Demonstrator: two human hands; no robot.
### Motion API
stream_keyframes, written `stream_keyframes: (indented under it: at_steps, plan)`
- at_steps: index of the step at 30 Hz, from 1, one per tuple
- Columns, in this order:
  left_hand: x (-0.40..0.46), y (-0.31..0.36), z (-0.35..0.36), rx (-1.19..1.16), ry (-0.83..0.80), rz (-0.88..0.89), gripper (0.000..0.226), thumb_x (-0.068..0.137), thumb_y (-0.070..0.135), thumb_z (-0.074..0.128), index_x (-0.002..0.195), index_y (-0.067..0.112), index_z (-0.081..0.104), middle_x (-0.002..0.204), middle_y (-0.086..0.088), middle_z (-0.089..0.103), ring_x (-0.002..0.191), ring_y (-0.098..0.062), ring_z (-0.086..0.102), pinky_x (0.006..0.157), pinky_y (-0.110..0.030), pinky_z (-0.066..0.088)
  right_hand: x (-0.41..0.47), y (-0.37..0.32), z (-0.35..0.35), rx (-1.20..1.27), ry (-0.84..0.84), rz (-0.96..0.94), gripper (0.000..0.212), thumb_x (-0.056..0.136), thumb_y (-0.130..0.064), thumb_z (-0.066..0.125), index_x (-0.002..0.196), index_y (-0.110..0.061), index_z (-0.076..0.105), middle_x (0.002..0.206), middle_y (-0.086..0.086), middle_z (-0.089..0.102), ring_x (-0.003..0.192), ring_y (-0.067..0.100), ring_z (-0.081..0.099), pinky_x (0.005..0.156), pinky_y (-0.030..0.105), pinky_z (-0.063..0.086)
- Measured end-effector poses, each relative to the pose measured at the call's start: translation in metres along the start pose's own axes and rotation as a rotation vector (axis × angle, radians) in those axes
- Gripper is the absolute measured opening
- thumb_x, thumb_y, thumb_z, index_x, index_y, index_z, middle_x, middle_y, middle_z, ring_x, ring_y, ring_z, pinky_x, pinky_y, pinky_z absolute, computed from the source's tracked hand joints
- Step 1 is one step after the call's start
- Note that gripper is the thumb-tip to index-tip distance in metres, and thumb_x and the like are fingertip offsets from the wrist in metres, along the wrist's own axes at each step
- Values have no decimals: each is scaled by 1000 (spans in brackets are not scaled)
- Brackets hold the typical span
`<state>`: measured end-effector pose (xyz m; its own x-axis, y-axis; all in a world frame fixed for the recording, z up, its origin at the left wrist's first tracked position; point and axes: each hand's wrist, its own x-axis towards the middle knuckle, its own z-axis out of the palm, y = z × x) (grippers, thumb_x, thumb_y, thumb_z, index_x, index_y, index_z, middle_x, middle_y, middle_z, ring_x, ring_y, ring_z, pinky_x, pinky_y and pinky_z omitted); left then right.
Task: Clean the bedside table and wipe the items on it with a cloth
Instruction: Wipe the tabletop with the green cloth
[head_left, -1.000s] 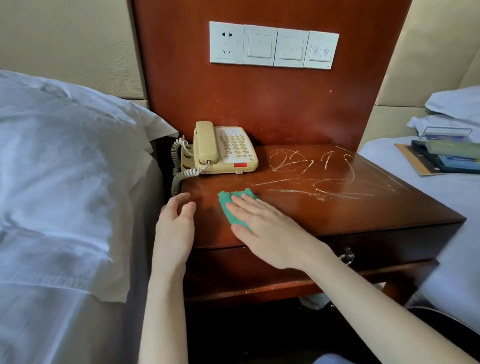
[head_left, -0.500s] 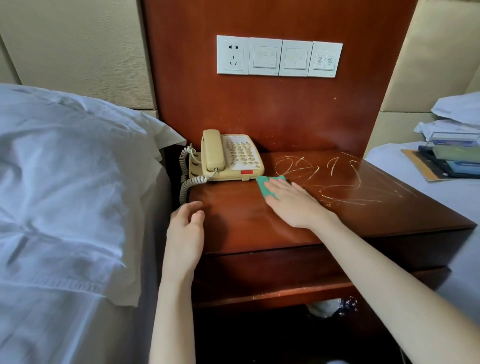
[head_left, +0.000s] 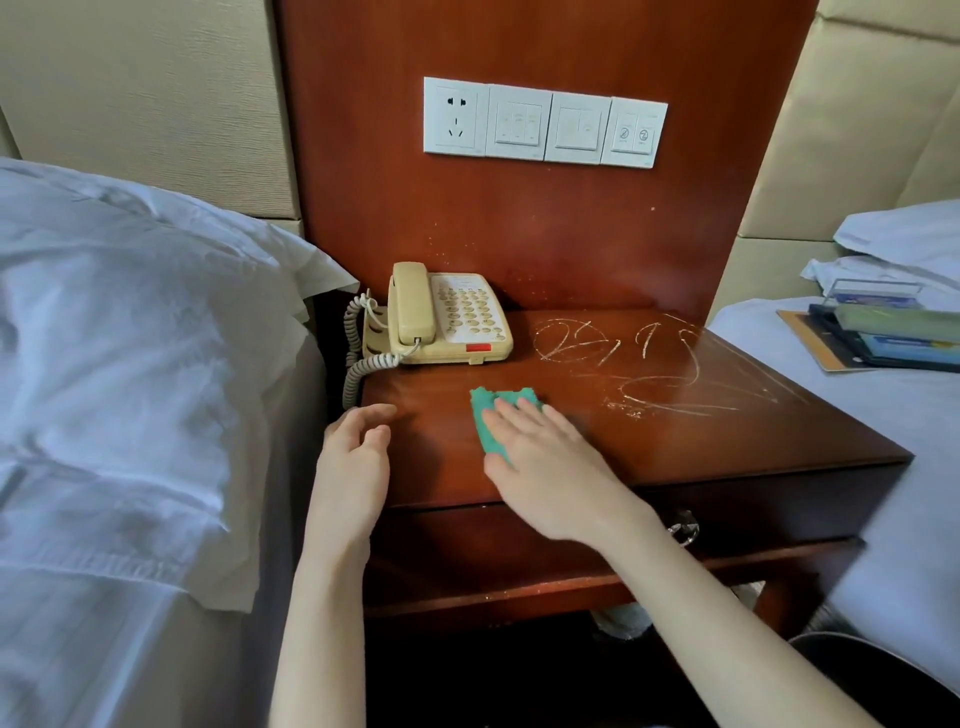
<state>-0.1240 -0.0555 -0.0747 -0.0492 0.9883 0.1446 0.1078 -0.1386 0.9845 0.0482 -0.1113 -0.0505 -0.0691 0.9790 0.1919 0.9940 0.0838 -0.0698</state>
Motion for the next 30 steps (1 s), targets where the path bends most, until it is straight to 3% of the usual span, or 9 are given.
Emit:
stream_keyframes:
  at_steps: [6,10,17,20,22,30]
  plan:
    - [0,1,-1,-5,-22,1,30,96,13,43,106,27,67,133,-1,53,122,-15,49,109,-34,36,42,-24,0,59,-103,-46,56,99,-33,21,152,-16,12,160,3,7,147,19,0,116,37,-4]
    - [-2,4,-1,25,-12,18,26,97,13,45,107,23,67,132,-1,50,120,-14,48,102,-28,35,50,-9,-3,45,-116,22,56,99,-35,20,152,-18,11,160,0,4,147,15,-1,117,37,-4]
    - [0,3,-1,68,-45,40,22,98,19,45,105,26,65,126,3,43,116,-10,42,96,-25,28,-3,53,-15,11,-87,169,54,100,-34,17,152,-21,9,160,-5,2,146,10,-3,118,36,-3]
    - [2,1,-1,50,-69,34,24,98,18,45,103,29,66,129,3,44,121,-13,43,102,-29,31,-29,58,-18,-17,-73,204,53,101,-33,17,152,-21,9,160,-3,3,147,13,-2,118,35,-2]
    - [4,0,-2,31,-88,28,29,97,15,44,98,32,67,134,2,47,124,-16,44,106,-33,32,-39,47,-17,-8,-52,186,54,101,-33,19,152,-21,9,160,-4,2,147,13,-2,117,33,-3]
    - [3,4,-6,-28,-141,-13,36,97,11,39,100,33,67,136,-5,49,122,-19,48,93,-27,39,-32,-30,-5,52,-38,-47,57,100,-35,22,152,-20,8,160,-3,1,146,15,-6,111,28,-12]
